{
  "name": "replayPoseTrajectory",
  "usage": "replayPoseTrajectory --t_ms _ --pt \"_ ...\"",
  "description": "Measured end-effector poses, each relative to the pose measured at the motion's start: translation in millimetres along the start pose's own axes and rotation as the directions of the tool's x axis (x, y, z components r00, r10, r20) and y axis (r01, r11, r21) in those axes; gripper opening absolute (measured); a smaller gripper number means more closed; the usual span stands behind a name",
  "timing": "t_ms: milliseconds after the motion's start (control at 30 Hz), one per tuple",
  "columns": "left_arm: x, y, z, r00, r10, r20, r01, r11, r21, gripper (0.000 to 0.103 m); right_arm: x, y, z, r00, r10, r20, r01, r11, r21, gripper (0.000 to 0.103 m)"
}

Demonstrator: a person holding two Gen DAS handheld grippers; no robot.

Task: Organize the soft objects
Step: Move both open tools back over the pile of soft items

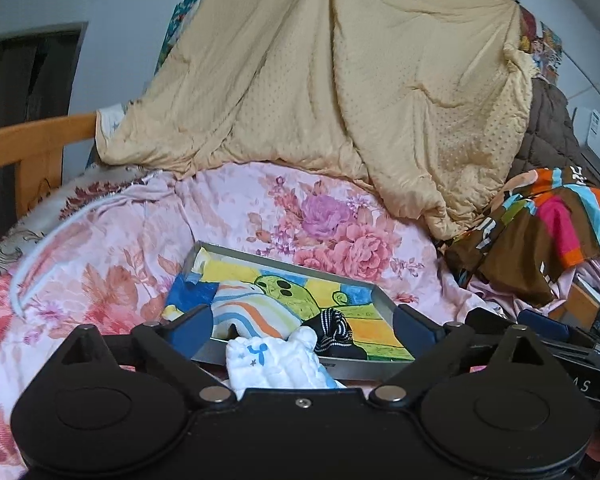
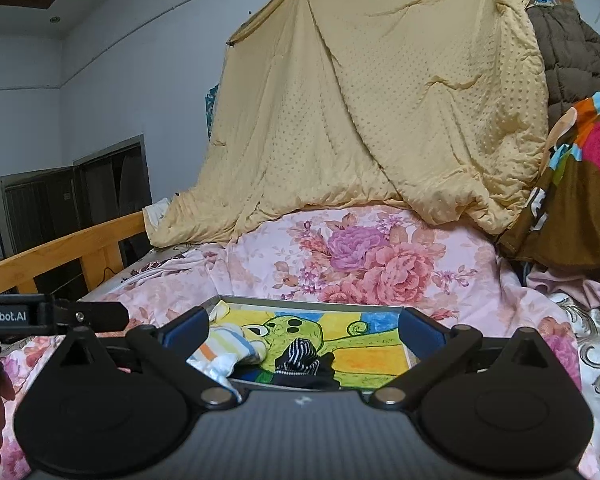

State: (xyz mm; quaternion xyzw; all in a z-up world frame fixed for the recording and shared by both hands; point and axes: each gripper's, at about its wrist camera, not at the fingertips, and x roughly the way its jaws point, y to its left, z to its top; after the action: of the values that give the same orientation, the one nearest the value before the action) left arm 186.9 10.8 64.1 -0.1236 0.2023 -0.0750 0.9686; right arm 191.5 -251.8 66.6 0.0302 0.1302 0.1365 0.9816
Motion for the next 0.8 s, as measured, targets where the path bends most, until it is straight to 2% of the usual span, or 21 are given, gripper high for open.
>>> replayPoseTrajectory --t_ms 100,400,600,800 --pt "-12.9 -0.2 -4.1 1.000 0.002 0.011 -0.002 1.000 -0.007 0.102 -11.3 2.2 -3.0 1.000 -0.010 0.012 0.010 1.000 -0.007 0.103" --pt "-43.3 2.8 -24.2 1.000 0.016 0.005 -0.016 1.000 0.007 0.102 -51.3 9.8 -16.5 1.000 0.008 0.007 -0.008 1.000 -0.020 0.103" --pt "-57.5 10.2 -35.2 0.998 0.019 -0.054 -0.019 1.000 0.007 0.102 -67.8 11.4 -28.7 0.998 0.012 -0.056 -0.013 1.000 -0.010 0.103" --pt "-63.5 20.8 -48.9 0.984 0.019 -0.175 -0.018 1.000 0.003 0.102 -68.7 11.2 -39.4 0.989 0.009 -0.149 -0.007 1.000 0.016 0.103"
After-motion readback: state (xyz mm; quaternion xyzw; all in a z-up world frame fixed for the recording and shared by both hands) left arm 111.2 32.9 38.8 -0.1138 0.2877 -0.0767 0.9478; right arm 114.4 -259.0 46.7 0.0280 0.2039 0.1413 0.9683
